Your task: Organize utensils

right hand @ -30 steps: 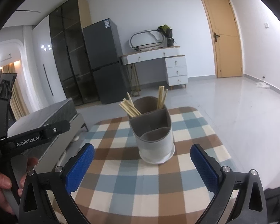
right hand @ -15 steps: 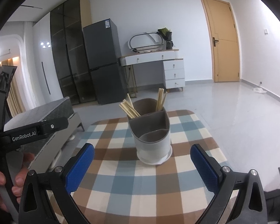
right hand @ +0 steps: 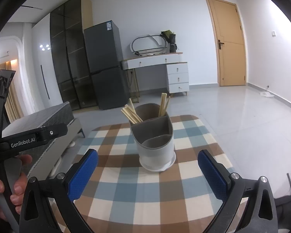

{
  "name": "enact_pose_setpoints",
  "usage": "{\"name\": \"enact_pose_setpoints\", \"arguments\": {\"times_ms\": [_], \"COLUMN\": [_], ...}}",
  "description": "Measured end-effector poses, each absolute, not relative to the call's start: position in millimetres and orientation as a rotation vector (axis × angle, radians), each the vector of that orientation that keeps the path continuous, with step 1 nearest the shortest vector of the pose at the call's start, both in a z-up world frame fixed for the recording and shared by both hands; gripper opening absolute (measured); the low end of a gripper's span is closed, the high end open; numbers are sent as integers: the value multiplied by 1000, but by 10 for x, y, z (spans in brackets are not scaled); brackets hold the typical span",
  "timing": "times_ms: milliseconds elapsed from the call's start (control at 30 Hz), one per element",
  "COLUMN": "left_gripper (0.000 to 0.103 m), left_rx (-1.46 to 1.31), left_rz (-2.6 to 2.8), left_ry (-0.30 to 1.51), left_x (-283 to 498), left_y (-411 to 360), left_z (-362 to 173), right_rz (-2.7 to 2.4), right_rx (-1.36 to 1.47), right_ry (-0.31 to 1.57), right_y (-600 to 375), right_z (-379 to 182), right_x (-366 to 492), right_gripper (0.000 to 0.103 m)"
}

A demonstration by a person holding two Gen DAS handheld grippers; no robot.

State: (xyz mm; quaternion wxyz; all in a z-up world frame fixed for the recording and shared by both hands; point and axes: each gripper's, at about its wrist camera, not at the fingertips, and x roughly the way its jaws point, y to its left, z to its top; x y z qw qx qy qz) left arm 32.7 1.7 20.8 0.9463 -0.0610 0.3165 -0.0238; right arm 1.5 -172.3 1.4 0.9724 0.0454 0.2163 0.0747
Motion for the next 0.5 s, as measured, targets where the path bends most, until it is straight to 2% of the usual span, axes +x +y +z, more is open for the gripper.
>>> {"name": "enact_pose_setpoints", "arguments": {"times_ms": [500], "left_gripper": [101], "left_rx": [-118], "left_rz": [-38], "left_ry": [629], "left_x": [301], "left_y": [21], "left_z": [196], "right_rz": [147], "right_rx": [93], "right_ry": [440], "right_y": [-1731], "right_z": [7], "right_x": [13], "right_gripper": [103]}}
